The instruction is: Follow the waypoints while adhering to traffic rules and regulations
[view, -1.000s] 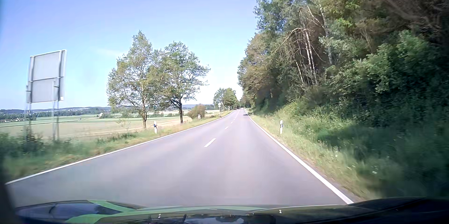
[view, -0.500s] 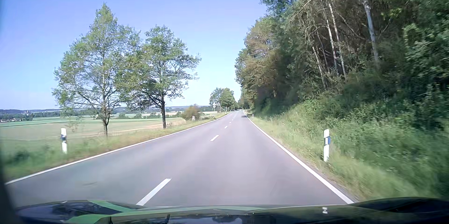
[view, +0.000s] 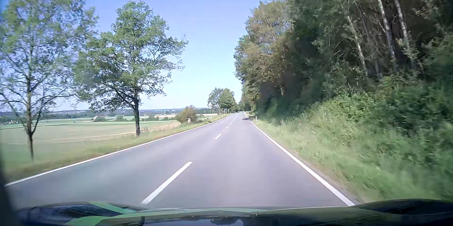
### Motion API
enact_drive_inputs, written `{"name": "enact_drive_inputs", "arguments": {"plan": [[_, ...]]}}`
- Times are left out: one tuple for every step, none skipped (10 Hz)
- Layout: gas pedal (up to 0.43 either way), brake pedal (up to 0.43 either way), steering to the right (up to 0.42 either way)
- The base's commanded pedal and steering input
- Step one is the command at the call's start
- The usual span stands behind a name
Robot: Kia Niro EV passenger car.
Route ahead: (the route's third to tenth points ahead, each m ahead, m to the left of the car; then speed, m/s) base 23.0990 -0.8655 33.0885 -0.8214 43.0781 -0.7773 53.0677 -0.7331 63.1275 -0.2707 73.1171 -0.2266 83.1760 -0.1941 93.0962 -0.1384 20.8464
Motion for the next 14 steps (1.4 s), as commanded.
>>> {"name": "enact_drive_inputs", "arguments": {"plan": [[0.248, 0.0, 0.002], [0.248, 0.0, 0.001], [0.248, 0.0, 0.002], [0.248, 0.0, 0.002], [0.248, 0.0, 0.001], [0.248, 0.0, 0.001], [0.248, 0.0, 0.0], [0.248, 0.0, -0.003], [0.248, 0.0, -0.004], [0.248, 0.0, -0.004], [0.228, 0.0, -0.004], [0.22, 0.0, -0.004], [0.22, 0.0, -0.004], [0.22, 0.0, -0.004]]}}
